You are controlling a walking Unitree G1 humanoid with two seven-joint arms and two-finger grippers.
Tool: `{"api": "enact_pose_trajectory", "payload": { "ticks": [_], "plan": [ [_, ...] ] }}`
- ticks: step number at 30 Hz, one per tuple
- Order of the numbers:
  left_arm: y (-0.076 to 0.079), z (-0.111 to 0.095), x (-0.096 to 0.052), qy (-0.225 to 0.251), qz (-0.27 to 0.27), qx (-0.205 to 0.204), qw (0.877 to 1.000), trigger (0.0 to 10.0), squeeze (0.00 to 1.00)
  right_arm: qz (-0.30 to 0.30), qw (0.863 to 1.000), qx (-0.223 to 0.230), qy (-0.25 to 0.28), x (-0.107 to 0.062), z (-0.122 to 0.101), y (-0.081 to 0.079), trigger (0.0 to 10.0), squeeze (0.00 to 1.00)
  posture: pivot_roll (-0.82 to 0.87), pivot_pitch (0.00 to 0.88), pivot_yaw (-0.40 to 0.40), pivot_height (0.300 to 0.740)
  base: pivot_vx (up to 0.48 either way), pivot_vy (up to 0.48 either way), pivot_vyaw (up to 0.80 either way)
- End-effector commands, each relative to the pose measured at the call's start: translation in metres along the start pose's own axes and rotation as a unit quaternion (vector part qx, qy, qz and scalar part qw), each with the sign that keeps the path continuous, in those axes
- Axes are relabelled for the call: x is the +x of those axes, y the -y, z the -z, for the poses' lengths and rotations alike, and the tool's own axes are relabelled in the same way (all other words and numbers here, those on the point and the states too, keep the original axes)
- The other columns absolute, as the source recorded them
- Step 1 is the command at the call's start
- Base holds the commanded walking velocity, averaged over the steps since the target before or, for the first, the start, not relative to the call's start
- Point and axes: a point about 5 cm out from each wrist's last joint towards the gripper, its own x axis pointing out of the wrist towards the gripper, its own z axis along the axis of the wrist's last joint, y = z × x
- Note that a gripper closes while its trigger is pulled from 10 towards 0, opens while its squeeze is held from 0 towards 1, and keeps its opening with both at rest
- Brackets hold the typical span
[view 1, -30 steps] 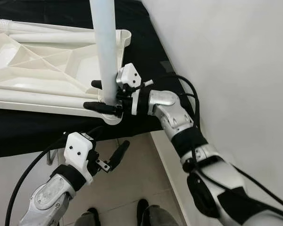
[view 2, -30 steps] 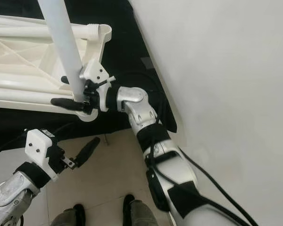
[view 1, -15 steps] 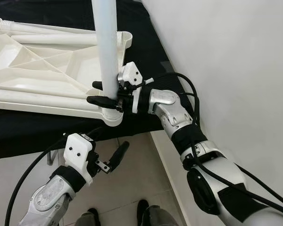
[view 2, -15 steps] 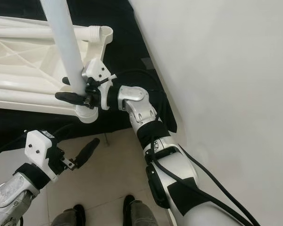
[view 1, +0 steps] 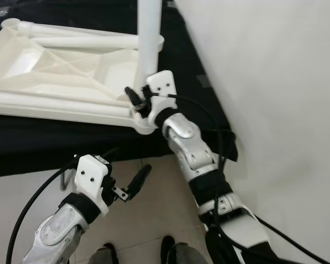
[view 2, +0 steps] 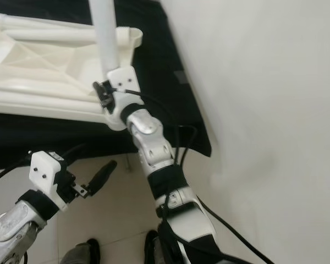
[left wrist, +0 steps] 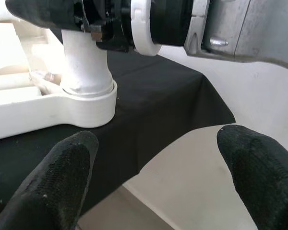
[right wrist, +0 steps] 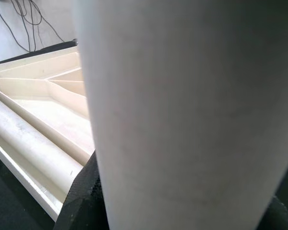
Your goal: Building children table
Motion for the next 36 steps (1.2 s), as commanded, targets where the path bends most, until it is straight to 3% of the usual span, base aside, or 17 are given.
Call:
{"api": "enact_pose_trajectory", "payload": {
  "ticks": [1,5,6,7,10,12,16,17,18,20,21,22,25,30,31,32,36],
  "plan": [
    [0.003,0.005,-0.003,-0.011,0.005,-0.006,1.0,10.0,0.0,-0.013,0.997,0.029,-0.075,-0.002,0.033,-0.02,0.0,0.0,0.13,0.294,-0.147,0.74,0.0,0.0,0.0],
    [0.003,0.005,-0.003,-0.011,0.005,-0.006,1.0,10.0,0.0,-0.013,0.997,0.029,-0.075,-0.002,0.033,-0.02,0.0,0.0,0.13,0.294,-0.147,0.74,0.0,0.0,0.0],
    [0.003,0.005,-0.003,-0.011,0.004,-0.006,1.0,10.0,0.0,-0.017,0.997,0.032,-0.075,0.001,0.031,-0.023,1.7,0.0,0.13,0.294,-0.148,0.74,0.0,0.0,0.0],
    [0.002,0.005,-0.003,-0.012,0.0,-0.003,1.0,10.0,0.0,-0.04,0.996,0.064,-0.041,0.006,0.022,-0.022,10.0,1.0,0.13,0.296,-0.143,0.74,0.0,0.0,0.0],
    [0.002,0.006,-0.003,-0.013,-0.003,-0.001,1.0,10.0,0.0,-0.047,0.995,0.085,-0.017,0.007,0.014,-0.021,10.0,1.0,0.13,0.297,-0.144,0.74,0.0,0.0,0.0],
    [0.001,0.006,-0.003,-0.014,-0.007,0.001,1.0,10.0,0.0,-0.097,0.988,0.119,0.035,0.003,-0.001,-0.016,10.0,1.0,0.13,0.3,-0.145,0.74,0.0,0.0,0.0],
    [0.001,0.006,-0.003,-0.014,-0.007,0.001,1.0,10.0,0.0,-0.108,0.986,0.122,0.042,0.001,-0.003,-0.015,10.0,1.0,0.13,0.3,-0.145,0.74,0.0,0.0,0.0],
    [0.001,0.006,-0.004,-0.015,-0.009,0.002,1.0,10.0,0.0,-0.135,0.982,0.118,0.053,-0.005,-0.006,-0.011,10.0,0.0,0.13,0.303,-0.146,0.74,0.0,0.0,0.0],
    [0.001,0.006,-0.004,-0.015,-0.009,0.002,1.0,10.0,0.0,-0.135,0.982,0.118,0.053,-0.005,-0.006,-0.011,10.0,0.0,0.13,0.303,-0.146,0.74,0.0,0.0,0.0],
    [0.001,0.007,-0.004,-0.017,-0.01,0.001,1.0,10.0,0.0,-0.257,0.963,0.059,0.053,-0.027,-0.006,0.004,10.0,0.0,0.12,0.307,-0.148,0.74,0.0,0.0,0.0],
    [0.001,0.007,-0.004,-0.017,-0.01,0.001,1.0,10.0,0.0,-0.257,0.963,0.059,0.053,-0.027,-0.006,0.004,10.0,0.0,0.12,0.307,-0.148,0.74,0.0,0.0,0.0],
    [0.001,0.007,-0.004,-0.017,-0.01,0.001,1.0,10.0,0.0,-0.309,0.949,0.03,0.05,-0.036,-0.005,0.008,10.0,0.0,0.12,0.307,-0.148,0.74,0.0,0.0,0.0],
    [0.001,0.007,-0.004,-0.017,-0.01,0.001,1.0,10.0,0.0,-0.363,0.931,0.007,0.037,-0.045,0.0,0.022,10.0,0.0,0.13,0.306,-0.147,0.74,0.0,0.0,0.0],
    [0.001,0.007,-0.004,-0.016,-0.01,0.003,1.0,10.0,0.0,-0.36,0.933,0.002,0.026,-0.044,0.004,0.041,9.6,0.0,0.13,0.305,-0.145,0.74,0.0,0.0,0.0],
    [0.001,0.006,-0.004,-0.016,-0.01,0.003,1.0,10.0,0.0,-0.36,0.933,0.006,0.027,-0.044,0.003,0.044,2.4,0.0,0.13,0.305,-0.143,0.74,0.0,0.0,0.0],
    [0.001,0.006,-0.004,-0.016,-0.01,0.003,1.0,10.0,0.0,-0.359,0.933,0.011,0.029,-0.044,0.002,0.048,0.0,0.0,0.13,0.304,-0.142,0.74,0.0,0.0,0.0],
    [0.001,0.006,-0.004,-0.016,-0.01,0.004,1.0,10.0,0.0,-0.363,0.931,0.012,0.027,-0.046,0.001,0.051,0.0,0.0,0.13,0.305,-0.141,0.74,0.0,0.0,0.0]
  ]
}}
